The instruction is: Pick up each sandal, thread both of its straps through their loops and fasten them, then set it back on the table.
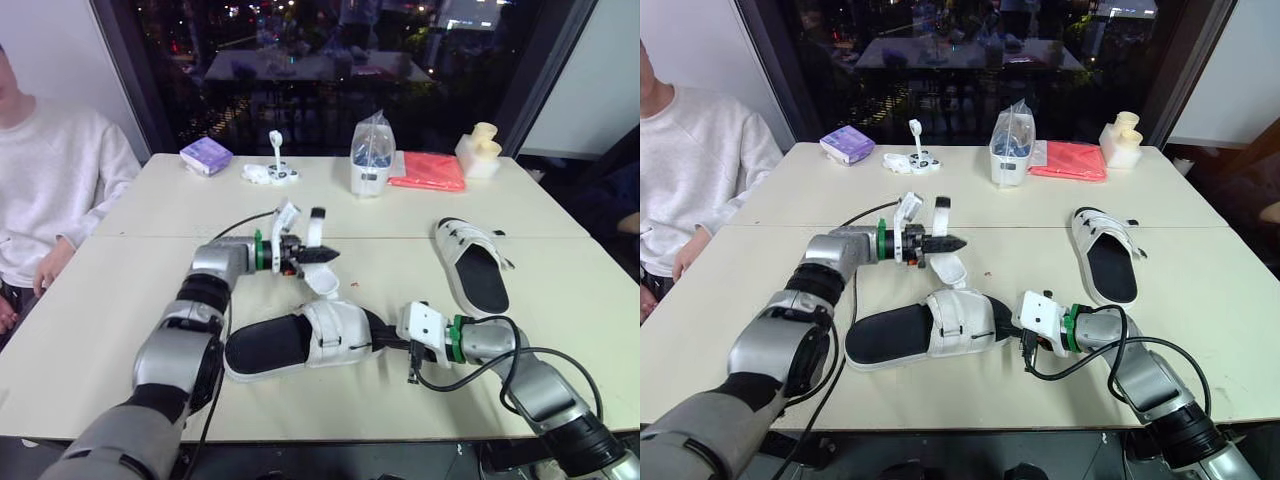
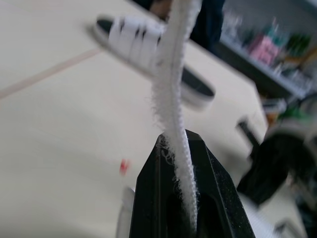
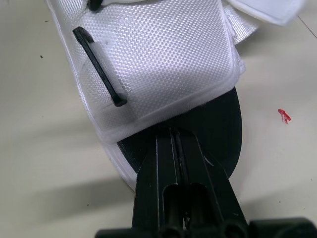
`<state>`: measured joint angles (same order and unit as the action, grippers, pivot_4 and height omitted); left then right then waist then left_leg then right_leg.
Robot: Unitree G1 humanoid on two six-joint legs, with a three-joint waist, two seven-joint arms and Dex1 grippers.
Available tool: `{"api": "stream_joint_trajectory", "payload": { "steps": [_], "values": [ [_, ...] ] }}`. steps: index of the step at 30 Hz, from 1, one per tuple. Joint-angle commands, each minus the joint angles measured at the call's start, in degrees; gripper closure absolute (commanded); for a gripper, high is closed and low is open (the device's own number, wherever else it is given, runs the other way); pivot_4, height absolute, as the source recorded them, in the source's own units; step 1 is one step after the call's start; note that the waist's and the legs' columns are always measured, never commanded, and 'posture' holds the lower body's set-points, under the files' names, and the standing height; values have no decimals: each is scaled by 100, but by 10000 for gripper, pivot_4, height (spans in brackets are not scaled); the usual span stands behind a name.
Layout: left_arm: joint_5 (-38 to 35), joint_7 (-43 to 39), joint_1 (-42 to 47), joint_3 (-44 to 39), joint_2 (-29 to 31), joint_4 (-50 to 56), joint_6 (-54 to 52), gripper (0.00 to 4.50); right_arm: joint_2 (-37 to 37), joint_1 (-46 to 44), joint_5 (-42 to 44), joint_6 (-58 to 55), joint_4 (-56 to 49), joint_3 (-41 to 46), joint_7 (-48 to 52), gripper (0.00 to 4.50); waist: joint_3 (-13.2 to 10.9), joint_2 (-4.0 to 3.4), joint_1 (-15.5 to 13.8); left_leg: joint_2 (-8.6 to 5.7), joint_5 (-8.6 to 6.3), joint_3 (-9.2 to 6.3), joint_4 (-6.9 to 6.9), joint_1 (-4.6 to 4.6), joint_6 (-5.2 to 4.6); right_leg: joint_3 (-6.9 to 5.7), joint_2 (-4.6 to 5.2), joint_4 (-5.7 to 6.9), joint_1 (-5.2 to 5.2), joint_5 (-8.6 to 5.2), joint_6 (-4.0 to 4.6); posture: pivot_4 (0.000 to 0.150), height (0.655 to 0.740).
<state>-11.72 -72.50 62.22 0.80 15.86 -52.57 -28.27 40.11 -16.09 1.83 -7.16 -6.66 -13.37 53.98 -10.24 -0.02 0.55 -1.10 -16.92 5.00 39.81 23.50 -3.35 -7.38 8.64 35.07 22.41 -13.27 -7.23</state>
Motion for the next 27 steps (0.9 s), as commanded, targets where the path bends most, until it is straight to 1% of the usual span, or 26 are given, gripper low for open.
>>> {"api": "stream_joint_trajectory", "payload": {
  "steps": [1, 7, 8, 13, 18, 20, 22, 24, 27],
  "values": [
    [58, -160, -121, 172, 179, 479, 34, 44797, -15, 92, -211, -162, 330, -219, 58, 45000, 0, 0, 0, 0, 0, -1, 0, 0, 0, 0, 1, 0, -1, 0, 0, 1500, 7400],
    [-111, -87, -275, 128, 343, 941, -293, 44797, 14, 64, -224, -109, 388, -221, 120, 45000, 0, 0, 2, 0, -2, -4, 0, 0, 3, 0, 6, 0, -1, 0, 0, 1500, 7400],
    [-220, -122, -293, 105, 345, 1173, -443, 44797, 15, 56, -223, -104, 397, -219, 128, 45000, 0, 0, 3, 0, -2, -5, 0, 0, 3, 0, 6, 0, -1, 0, 0, 1500, 7400],
    [-932, -292, -622, 138, 348, 3149, -1219, 44797, 16, 17, -232, -77, 441, -218, 170, 45000, 0, 0, 7, 1, 0, -7, 0, 0, 0, 3, 11, -1, -3, 0, 0, 1500, 7400],
    [-1281, -361, -1159, 570, 407, 4915, -1274, 44797, 8, 7, -239, -68, 452, -233, 192, 45000, 3, -6, 8, 1, -2, -7, -1, -4, 5, 10, 11, -2, -8, 0, 1, 1500, 7400],
    [-1064, -514, -1431, 1008, 555, 5424, -814, 44797, 5, 2, -237, -61, 464, -249, 196, 45000, 2, -7, 11, 1, -1, -7, -1, -4, 4, 10, 8, -3, -8, -1, 1, 1500, 7400],
    [-567, -659, -1715, 1519, 749, 5608, 133, 44797, 0, 7, -239, -51, 475, -270, 198, 45000, 3, -8, 10, 1, -1, -7, -1, -4, 7, 11, 5, -4, -8, -1, 2, 1500, 7400],
    [-221, -639, -1896, 1824, 808, 5537, 890, 44797, -5, 8, -242, -39, 485, -289, 200, 45000, 5, -12, 6, 1, -6, -7, -3, -6, 16, 11, 5, -9, -11, -1, 3, 1500, 7400],
    [333, -446, -2098, 2253, 704, 5201, 1978, 44797, -29, 20, -256, -24, 498, -323, 206, 45000, 5, -12, 3, 1, -7, -7, -3, -8, 18, 10, 11, -10, -12, -2, 6, 1500, 7400]
  ]
}}
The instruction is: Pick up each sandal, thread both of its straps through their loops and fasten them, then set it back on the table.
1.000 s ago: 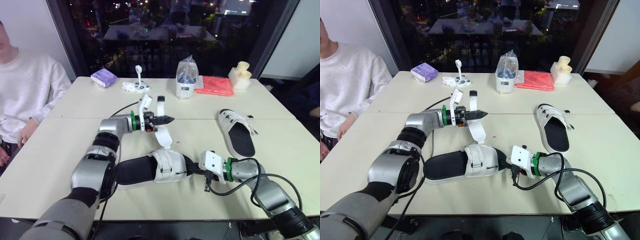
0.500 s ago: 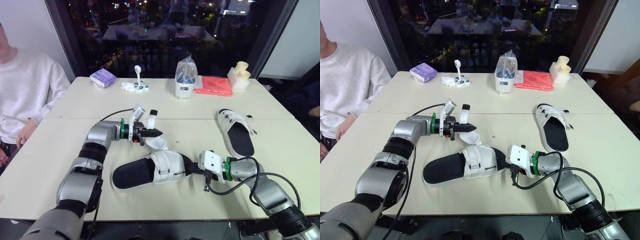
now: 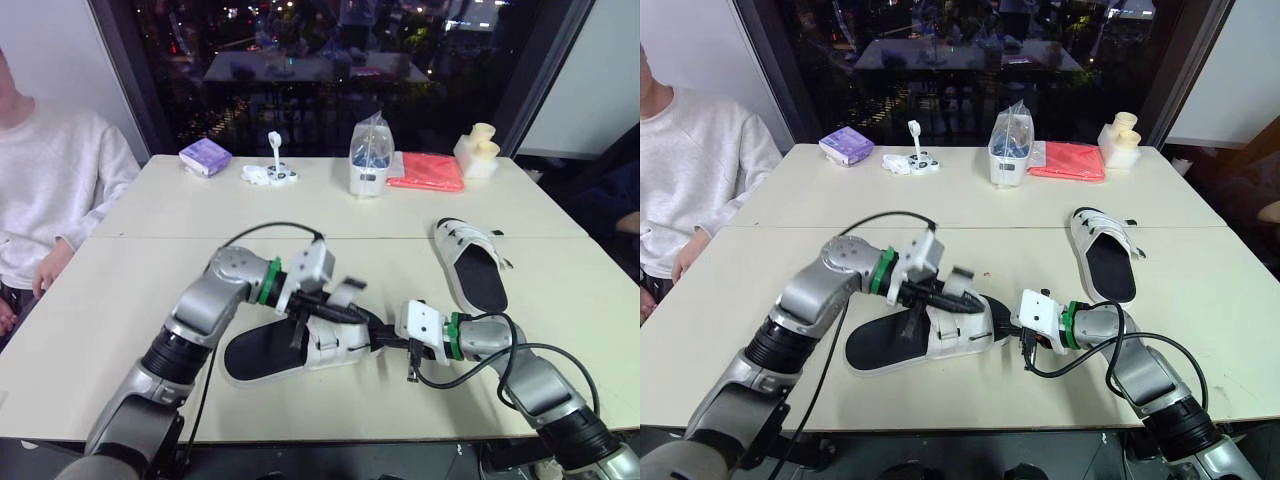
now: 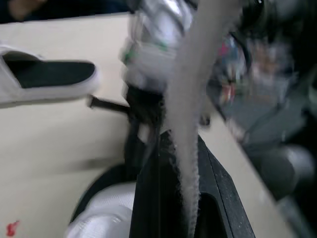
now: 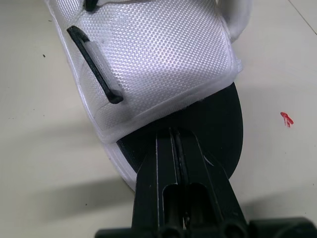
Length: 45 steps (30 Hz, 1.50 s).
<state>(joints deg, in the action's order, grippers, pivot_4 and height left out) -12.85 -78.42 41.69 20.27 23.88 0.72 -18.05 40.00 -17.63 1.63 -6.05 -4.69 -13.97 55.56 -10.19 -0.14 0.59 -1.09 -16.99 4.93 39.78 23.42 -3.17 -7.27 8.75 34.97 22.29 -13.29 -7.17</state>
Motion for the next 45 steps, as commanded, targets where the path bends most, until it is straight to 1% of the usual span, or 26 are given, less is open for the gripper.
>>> {"api": "stream_joint_trajectory", "payload": {
  "steps": [1, 5, 7, 8, 9, 13, 15, 18, 20, 23, 26, 28, 31, 33, 34, 36, 40, 42, 43, 45],
  "values": [
    [675, 292, -96, 442, -174, -291, 1368, 44797, -24, 178, -242, -129, 307, -271, 52, 45000, 0, 0, -2, 0, 0, 0, 0, 0, 0, 0, 2, 0, 1, 0, 0, 1500, 7400],
    [1276, 679, -171, 754, -354, -945, 2662, 44797, -44, 176, -264, -133, 302, -293, 63, 45000, 1, -1, -3, 0, -1, -1, 0, 0, -1, 0, 7, 0, 2, 0, 1, 1500, 7400],
    [1321, 627, -186, 818, -363, -1105, 3059, 39326, -46, 177, -269, -135, 296, -301, 70, 45000, 4, -4, -4, 1, 0, -1, -1, -1, -2, 0, 8, 0, 2, 0, 1, 1500, 7400],
    [1278, 567, -193, 829, -361, -1112, 3140, 35713, -44, 186, -271, -130, 295, -303, 71, 45000, 5, -6, -5, 1, -1, -1, -1, -1, -2, 0, 9, 0, 3, 0, 2, 1500, 7400],
    [1244, 516, -182, 840, -364, -1100, 3203, 30919, -37, 192, -273, -118, 299, -305, 79, 45000, 5, -6, -5, 1, -1, -1, -1, -1, -3, -1, 10, 0, 3, 0, 2, 1500, 7400],
    [1195, 242, -107, 960, -326, -1044, 3606, 10379, -36, 179, -289, -74, 328, -346, 126, 45000, 5, -6, -3, 1, -3, -2, -1, -1, -7, -1, 12, 0, 4, 0, 2, 1500, 7400],
    [1047, 30, -56, 955, -292, -998, 3838, 468, -47, 129, -304, -34, 382, -370, 149, 45000, 5, -6, 1, 1, -2, -2, -2, -1, -9, -2, 12, 0, 4, 0, 2, 1500, 7400],
    [608, -182, 68, 762, -293, -826, 3831, 468, -64, 52, -303, -3, 448, -382, 183, 45000, 5, -7, 5, 2, 4, -1, -1, -1, -20, -2, 12, 0, 4, 1, 2, 1500, 7400],
    [280, -111, 254, 486, -322, -707, 3479, 468, -70, 10, -327, 57, 523, -392, 206, 45000, 5, -6, 5, 2, 5, -2, -1, -1, -22, -2, 11, 0, 4, 0, 2, 1500, 7400],
    [-31, 260, 603, -1, -336, -690, 2716, 468, -81, 5, -341, 107, 575, -388, 215, 45000, 5, -6, 7, 2, 6, -3, -1, -1, -26, -2, 10, 1, 3, 1, 2, 1500, 7400],
    [-253, 368, 816, -418, -65, -672, 1982, 468, -95, 13, -352, 149, 606, -384, 217, 45000, 5, -6, 19, 3, 5, -4, -1, 0, -29, -3, 6, 2, 2, 1, 2, 1500, 7400],
    [-405, 467, 809, -658, 175, -650, 1395, 468, -112, 14, -374, 178, 654, -380, 192, 45000, 9, -13, 30, 3, 6, -3, -3, -1, -29, -3, 2, 3, 3, 1, 1, 1500, 7400],
    [-580, 622, 620, -932, 465, -585, 687, 468, -118, -8, -373, 182, 675, -380, 204, 45000, 9, -13, 23, 6, 7, -3, -6, -2, -28, -5, -9, 8, 4, 0, 1, 1500, 7400],
    [-612, 582, 379, -983, 669, -414, 451, 468, -90, 2, -396, 221, 690, -382, 211, 45000, 8, -13, 28, 6, 8, -1, -6, -3, -28, -8, -12, 8, 4, 0, 1, 1500, 7400],
    [-647, 516, 183, -1008, 826, -288, 334, 2823, -85, -1, -394, 225, 697, -370, 208, 45000, 9, -13, 28, 6, 8, -1, -6, -3, -28, -8, -12, 8, 4, 0, 1, 1500, 7400],
    [-692, 460, -159, -1058, 1080, -65, 168, 9104, -81, 0, -358, 201, 684, -327, 201, 45000, 8, -13, 32, 6, 8, -2, -6, -3, -27, -7, -10, 7, 5, 0, 1, 1500, 7400],
    [-968, 411, -676, -1179, 1414, 345, -338, 29131, -49, 5, -367, 205, 681, -300, 203, 45000, 7, -11, 13, 8, 7, -5, -6, -4, -18, -2, -4, 5, 10, -1, 3, 1500, 7400],
    [-927, 356, -880, -1141, 1566, 396, -376, 40327, -41, -5, -364, 197, 682, -285, 208, 45000, 7, -12, 11, 8, -1, -6, -6, -6, -4, -2, -2, 3, 22, -1, 4, 1500, 7400],
    [-922, 295, -975, -1102, 1653, 403, -438, 44803, -40, -12, -365, 193, 687, -281, 207, 45000, 7, -12, 10, 8, -2, -6, -6, -6, -3, -1, -1, 3, 22, -1, 4, 1500, 7400],
    [-975, 187, -1143, -1058, 1760, 421, -559, 44803, -24, -3, -369, 194, 680, -270, 201, 45000, 7, -13, 12, 8, -2, -5, -8, -6, -3, -1, -2, 3, 24, -1, 4, 1500, 7400]
  ]
}}
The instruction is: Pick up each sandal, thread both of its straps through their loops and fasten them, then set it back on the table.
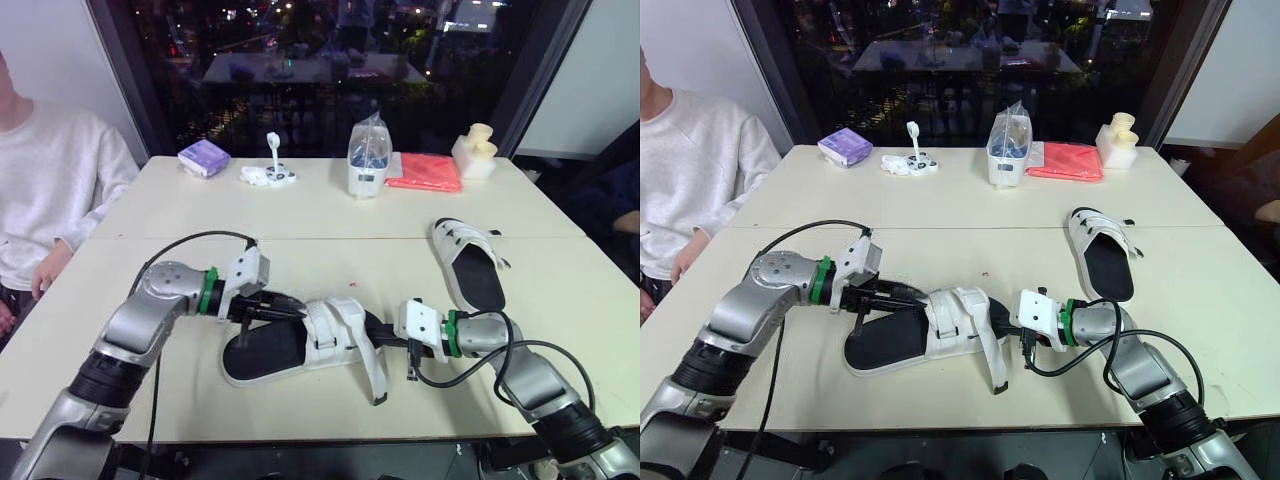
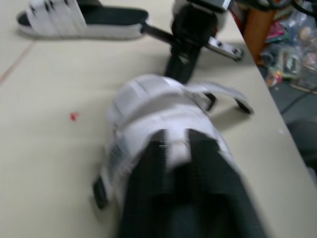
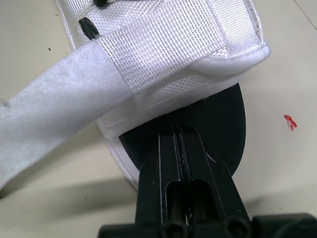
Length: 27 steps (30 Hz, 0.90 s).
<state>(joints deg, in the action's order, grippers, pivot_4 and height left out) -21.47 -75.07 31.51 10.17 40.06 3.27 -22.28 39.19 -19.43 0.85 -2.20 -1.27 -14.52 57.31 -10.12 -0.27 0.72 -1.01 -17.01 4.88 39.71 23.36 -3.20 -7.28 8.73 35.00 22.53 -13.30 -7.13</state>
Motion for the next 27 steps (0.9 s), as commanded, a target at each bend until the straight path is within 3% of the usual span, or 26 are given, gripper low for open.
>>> {"api": "stream_joint_trajectory", "payload": {
  "steps": [1, 6, 12, 16, 27],
  "values": [
    [-110, -191, -204, -16, 166, 131, -157, 44803, 62, 179, -295, -193, 336, -211, 20, 45000, 0, 0, -2, 0, 0, 0, 0, 0, 0, 0, 0, 0, 0, 0, 0, 1500, 7400],
    [378, -227, -395, 348, 75, -317, 328, 44803, 73, 220, -288, -236, 271, -177, -2, 45000, 0, 0, -10, -1, 0, 0, 0, -1, 1, 0, 0, 0, 0, 0, 1, 1500, 7400],
    [939, 722, 47, 383, -965, -1468, 1047, 44803, 8, 375, -82, -453, -50, -69, -27, 45000, 3, 3, -30, -2, -1, 0, 0, 0, 0, 0, 5, 0, 1, 1, 2, 1500, 7400],
    [1036, 975, 354, 285, -1320, -1997, 1300, 44803, -39, 490, 79, -612, -313, 23, -43, 45000, 3, 3, -46, -3, 0, 2, -3, 4, -1, -1, 6, 1, -11, 2, 3, 1500, 7400],
    [1218, 730, 1152, 342, -1657, -3379, 2128, 44803, -499, 441, 207, -645, -491, -21, -166, 45000, 1, 5, -82, -2, 0, 3, -3, 5, -1, -2, 5, 1, 1, 2, 3, 1500, 7400]
  ]
}}
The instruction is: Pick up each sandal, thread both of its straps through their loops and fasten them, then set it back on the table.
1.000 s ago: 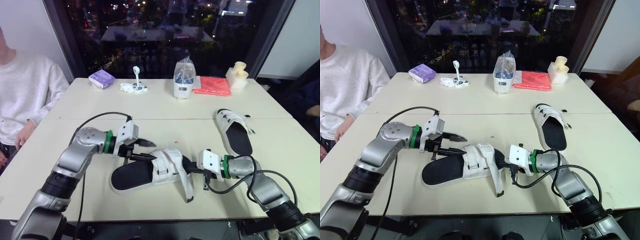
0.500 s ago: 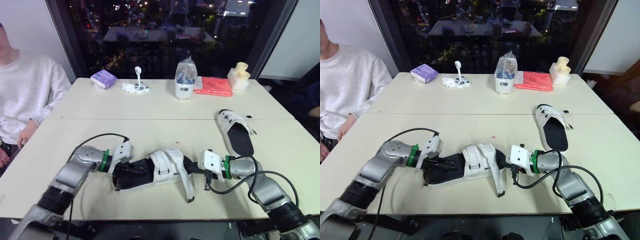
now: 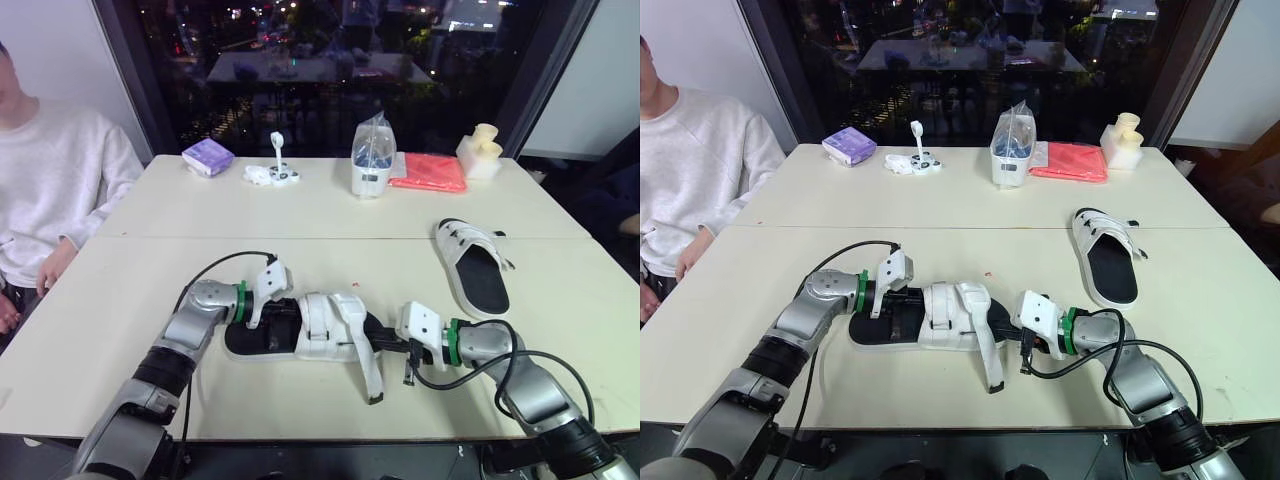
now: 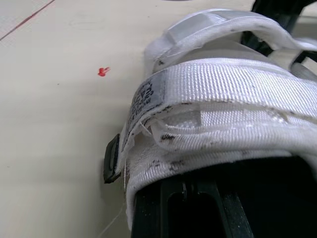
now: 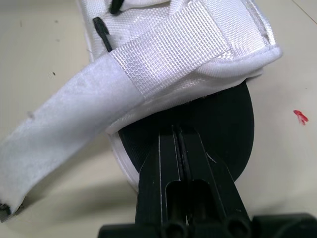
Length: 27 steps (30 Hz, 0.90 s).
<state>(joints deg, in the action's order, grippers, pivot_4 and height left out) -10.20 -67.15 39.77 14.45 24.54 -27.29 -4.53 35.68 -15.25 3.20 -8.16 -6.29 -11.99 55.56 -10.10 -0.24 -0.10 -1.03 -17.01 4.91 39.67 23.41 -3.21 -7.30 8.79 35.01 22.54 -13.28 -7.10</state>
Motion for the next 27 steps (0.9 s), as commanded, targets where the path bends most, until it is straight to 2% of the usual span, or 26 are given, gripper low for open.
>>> {"api": "stream_joint_trajectory", "payload": {
  "steps": [1, 4, 7, 11, 17, 23, 26, 27],
  "values": [
    [114, -76, 413, -89, -155, -467, 424, 44803, -176, 18, -47, -52, 15, -287, 4, 45000, -1, 2, 7, 0, 1, 0, 0, 3, -1, 0, -1, 1, -1, 0, 0, 1500, 7400],
    [172, -138, 537, -79, -244, -677, 590, 44803, -209, 18, -150, -20, 60, -355, -17, 45000, -2, 1, 19, 0, 8, 4, -3, 7, -13, -1, -2, 3, -2, 0, 0, 1500, 7400],
    [111, -343, 434, -73, -183, -424, 479, 44803, -170, 43, -273, -2, 90, -438, -32, 45000, -2, 2, 73, -1, 9, 6, -11, 7, -15, -5, -2, 2, 1, 0, 0, 1500, 7400],
    [-40, -846, 107, -87, 320, 399, -129, 44803, -128, 85, -305, -7, 82, -480, -42, 45000, -2, 2, 101, -1, 12, 10, -26, 7, -13, -5, -4, 1, 8, 0, 0, 1500, 7400],
    [-686, -1708, -410, -399, 1670, 1725, -1597, 44803, -82, 136, -319, 23, 76, -505, -51, 45000, -3, 0, 94, 1, 18, 14, -45, 6, -4, -5, -7, 1, 18, -9, 16, 1500, 7400],
    [-1613, -1741, -459, -761, 1980, 2695, -3063, 44803, -65, 90, -349, 70, 148, -527, -1, 45000, -2, 0, 76, 0, 9, 2, -44, -4, 12, -2, -3, -6, 23, -12, 19, 1500, 7400],
    [-1603, -1573, -519, -565, 1877, 3044, -3189, 36773, -31, 41, -361, 122, 222, -540, 38, 45000, -3, 0, 77, 0, 20, 3, -46, -2, 1, 0, -10, 2, 8, -13, 19, 1500, 7400],
    [-1546, -1539, -592, -441, 1844, 3168, -3163, 32484, -7, 46, -360, 148, 238, -540, 55, 45000, -3, 0, 80, 0, 21, 3, -47, -1, 2, 0, -11, 3, 7, -14, 19, 1500, 7400]
  ]
}}
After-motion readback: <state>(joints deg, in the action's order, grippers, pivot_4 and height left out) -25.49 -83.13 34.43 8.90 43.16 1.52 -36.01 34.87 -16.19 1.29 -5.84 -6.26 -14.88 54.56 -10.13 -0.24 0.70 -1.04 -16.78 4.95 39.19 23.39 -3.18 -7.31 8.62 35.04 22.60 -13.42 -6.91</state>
